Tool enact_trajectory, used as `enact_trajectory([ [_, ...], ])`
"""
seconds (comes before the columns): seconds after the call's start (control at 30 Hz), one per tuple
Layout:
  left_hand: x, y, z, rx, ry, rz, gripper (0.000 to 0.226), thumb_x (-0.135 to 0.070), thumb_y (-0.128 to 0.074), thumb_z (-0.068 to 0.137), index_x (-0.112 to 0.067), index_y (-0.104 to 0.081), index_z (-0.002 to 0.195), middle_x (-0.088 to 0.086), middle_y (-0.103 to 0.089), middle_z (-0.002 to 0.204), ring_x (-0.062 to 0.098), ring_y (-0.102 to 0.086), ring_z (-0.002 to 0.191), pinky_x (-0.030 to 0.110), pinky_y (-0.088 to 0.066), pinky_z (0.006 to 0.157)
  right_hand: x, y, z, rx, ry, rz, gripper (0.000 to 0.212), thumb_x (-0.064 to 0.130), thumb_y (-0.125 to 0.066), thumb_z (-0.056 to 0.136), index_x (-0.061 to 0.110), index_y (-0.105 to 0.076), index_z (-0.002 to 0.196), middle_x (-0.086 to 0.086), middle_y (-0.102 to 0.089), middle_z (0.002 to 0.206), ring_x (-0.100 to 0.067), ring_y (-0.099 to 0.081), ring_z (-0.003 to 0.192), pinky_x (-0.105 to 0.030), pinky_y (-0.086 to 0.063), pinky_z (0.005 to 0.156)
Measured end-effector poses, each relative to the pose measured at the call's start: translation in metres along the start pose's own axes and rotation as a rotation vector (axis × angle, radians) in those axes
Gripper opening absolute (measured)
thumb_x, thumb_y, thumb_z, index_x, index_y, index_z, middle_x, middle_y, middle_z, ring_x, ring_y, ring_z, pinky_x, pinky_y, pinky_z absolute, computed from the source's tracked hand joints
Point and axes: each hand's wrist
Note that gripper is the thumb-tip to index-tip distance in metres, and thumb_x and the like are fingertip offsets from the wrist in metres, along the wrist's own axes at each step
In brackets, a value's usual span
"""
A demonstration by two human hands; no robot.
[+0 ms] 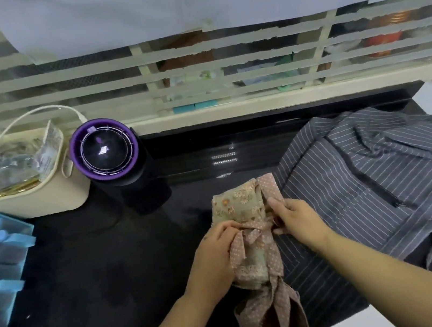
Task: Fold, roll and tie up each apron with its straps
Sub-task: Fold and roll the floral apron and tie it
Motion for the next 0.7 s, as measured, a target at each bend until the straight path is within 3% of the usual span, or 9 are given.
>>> enact_trajectory([
  [0.1,0.003,-0.01,-0.007,0.023,-0.022,0.07,0.024,-0.024,-0.049,0.094,-0.014,-0.064,0.11,-0.003,-0.048,0.132,0.012,-0.051,0.115,0.022,-0.043,0.095,-0.008,0.03,-0.001,-0.042,-0.024,0.137,0.045,0.031,-0.035,0.103,0.003,-0.066,0.085,-0.005,-0.062,0.064,-0.013,-0.059,0.061,-0.021,-0.049,0.058],
  [0.23,-0.003,-0.017,-0.006,0.001,-0.112,0.233,0.027,-0.032,-0.045,0.091,-0.014,-0.063,0.099,0.006,-0.053,0.124,0.022,-0.059,0.103,0.028,-0.053,0.083,0.007,0.032,-0.008,0.06,0.015,0.455,0.049,0.026,-0.027,0.104,0.002,-0.057,0.074,-0.008,-0.055,0.07,-0.013,-0.055,0.066,-0.024,-0.047,0.069],
  [0.27,-0.004,-0.019,-0.004,-0.007,-0.118,0.255,0.023,-0.03,-0.047,0.09,-0.014,-0.062,0.098,0.007,-0.054,0.122,0.023,-0.06,0.102,0.031,-0.055,0.081,0.014,0.028,-0.011,0.105,0.061,0.413,0.049,0.024,-0.027,0.104,0.001,-0.059,0.075,-0.007,-0.057,0.069,-0.013,-0.056,0.065,-0.024,-0.047,0.07],
  [0.33,-0.009,-0.022,0.0,0.018,-0.116,0.276,0.02,-0.028,-0.052,0.09,-0.016,-0.062,0.103,0.006,-0.053,0.123,0.023,-0.058,0.104,0.033,-0.054,0.084,0.027,0.016,-0.015,0.225,0.226,0.006,0.044,0.024,-0.032,0.104,0.003,-0.066,0.086,0.0,-0.059,0.064,-0.009,-0.056,0.06,-0.022,-0.047,0.065],
  [0.4,-0.014,-0.02,0.004,0.036,-0.085,0.207,0.023,-0.026,-0.049,0.094,-0.017,-0.062,0.111,-0.002,-0.05,0.124,0.015,-0.053,0.107,0.024,-0.048,0.09,0.03,0.009,-0.01,0.33,0.412,-0.48,0.033,0.027,-0.043,0.101,0.006,-0.067,0.094,0.001,-0.062,0.077,-0.009,-0.057,0.069,-0.028,-0.049,0.069],
  [0.47,-0.023,-0.01,0.008,0.009,0.084,-0.04,0.019,-0.02,-0.044,0.099,-0.018,-0.062,0.105,-0.01,-0.053,0.112,0.004,-0.051,0.098,0.012,-0.039,0.084,0.026,0.009,-0.001,0.383,0.524,-0.732,0.026,0.026,-0.051,0.098,0.007,-0.067,0.094,-0.002,-0.062,0.091,-0.012,-0.056,0.082,-0.035,-0.048,0.079],
  [0.57,-0.036,-0.001,0.012,-0.147,0.317,-0.466,0.023,-0.015,-0.044,0.1,-0.025,-0.063,0.093,-0.007,-0.063,0.095,-0.002,-0.059,0.088,0.008,-0.042,0.076,0.021,0.018,0.007,0.381,0.46,-0.662,0.015,0.029,-0.061,0.092,0.017,-0.064,0.083,0.008,-0.06,0.077,-0.004,-0.053,0.068,-0.03,-0.048,0.068],
  [0.63,-0.043,-0.004,0.009,-0.196,0.371,-0.587,0.026,-0.014,-0.044,0.1,-0.025,-0.067,0.097,-0.007,-0.068,0.097,-0.003,-0.062,0.092,0.011,-0.045,0.079,0.014,0.023,0.007,0.391,0.412,-0.545,0.006,0.029,-0.067,0.088,0.032,-0.063,0.083,0.018,-0.061,0.073,0.003,-0.055,0.067,-0.018,-0.044,0.065],
  [0.7,-0.052,-0.009,0.003,-0.222,0.379,-0.637,0.028,-0.014,-0.043,0.101,-0.024,-0.069,0.098,-0.011,-0.07,0.095,-0.001,-0.064,0.094,0.013,-0.047,0.08,0.009,0.024,0.005,0.392,0.39,-0.474,0.01,0.03,-0.069,0.086,0.034,-0.066,0.094,0.029,-0.063,0.077,0.007,-0.059,0.071,-0.013,-0.044,0.067],
])
Point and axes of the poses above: each hand's wrist, its own z-axis towards the middle knuckle, its own y-axis out of the back of the hand, x = y × z
